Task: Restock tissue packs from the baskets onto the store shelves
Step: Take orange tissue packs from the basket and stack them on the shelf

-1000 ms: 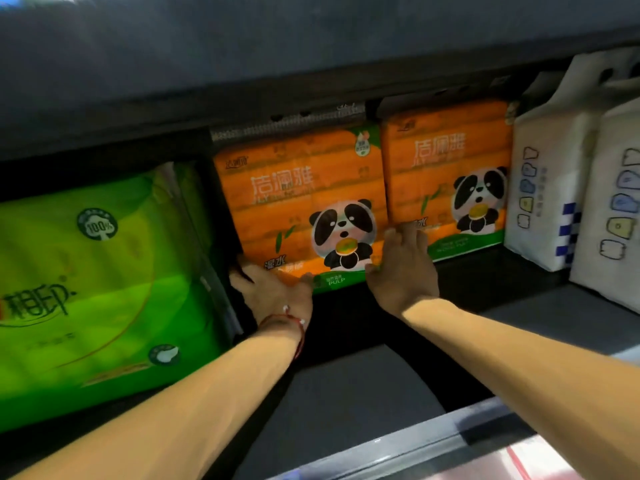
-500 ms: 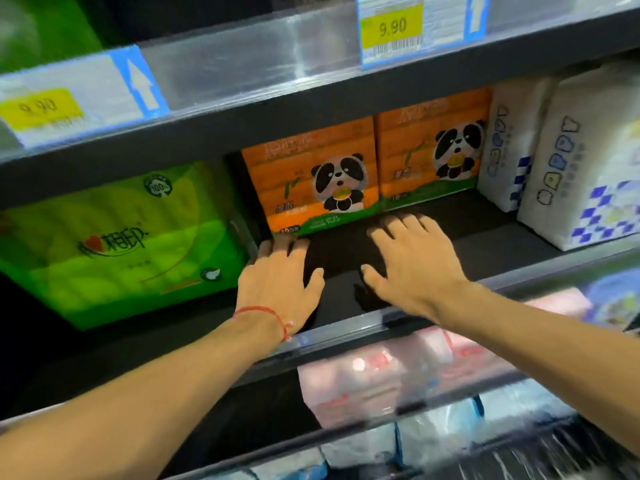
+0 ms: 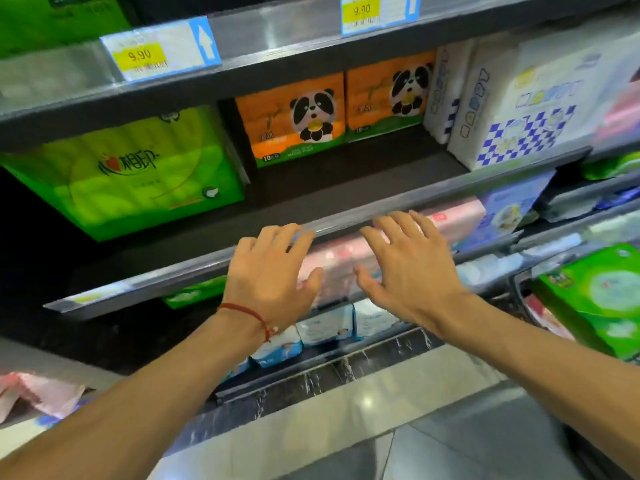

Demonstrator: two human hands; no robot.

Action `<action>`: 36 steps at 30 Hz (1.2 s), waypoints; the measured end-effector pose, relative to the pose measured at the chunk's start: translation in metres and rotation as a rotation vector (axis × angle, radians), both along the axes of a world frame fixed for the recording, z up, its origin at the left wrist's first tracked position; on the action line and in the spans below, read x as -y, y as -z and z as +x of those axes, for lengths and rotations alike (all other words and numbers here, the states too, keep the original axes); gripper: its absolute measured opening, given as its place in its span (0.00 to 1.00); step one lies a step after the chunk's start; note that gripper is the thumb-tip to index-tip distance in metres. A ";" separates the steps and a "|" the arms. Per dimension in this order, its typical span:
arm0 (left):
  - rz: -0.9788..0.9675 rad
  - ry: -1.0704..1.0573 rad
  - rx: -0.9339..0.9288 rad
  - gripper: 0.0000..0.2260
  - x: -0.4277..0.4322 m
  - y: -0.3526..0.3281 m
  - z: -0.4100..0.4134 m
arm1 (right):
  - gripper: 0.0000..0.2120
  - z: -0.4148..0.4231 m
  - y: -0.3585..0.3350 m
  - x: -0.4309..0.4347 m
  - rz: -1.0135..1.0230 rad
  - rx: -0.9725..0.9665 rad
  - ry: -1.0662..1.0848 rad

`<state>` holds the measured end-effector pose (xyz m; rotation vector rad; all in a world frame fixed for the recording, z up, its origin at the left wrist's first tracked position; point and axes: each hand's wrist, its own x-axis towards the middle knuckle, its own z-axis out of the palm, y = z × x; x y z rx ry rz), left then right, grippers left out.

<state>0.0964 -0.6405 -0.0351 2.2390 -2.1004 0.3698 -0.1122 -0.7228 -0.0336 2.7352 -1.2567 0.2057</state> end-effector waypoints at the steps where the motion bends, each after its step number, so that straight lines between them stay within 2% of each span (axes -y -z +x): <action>1: -0.010 0.032 -0.011 0.28 -0.015 0.003 -0.005 | 0.28 -0.007 0.001 -0.017 0.008 -0.003 0.018; 6: -0.039 0.150 -0.049 0.26 -0.083 0.008 -0.024 | 0.29 -0.036 0.007 -0.108 0.051 0.025 0.126; 11: 0.086 0.189 -0.057 0.29 -0.138 -0.002 -0.043 | 0.25 -0.056 0.002 -0.185 0.041 0.085 0.272; 19: 0.161 0.288 -0.101 0.29 -0.196 -0.005 -0.082 | 0.27 -0.102 -0.002 -0.268 0.055 0.106 0.382; 28: 0.219 0.545 -0.107 0.28 -0.182 0.012 -0.166 | 0.27 -0.196 0.003 -0.288 0.036 0.100 0.598; 36: 0.212 0.690 -0.132 0.26 -0.109 0.023 -0.289 | 0.26 -0.313 0.029 -0.260 0.073 0.076 0.718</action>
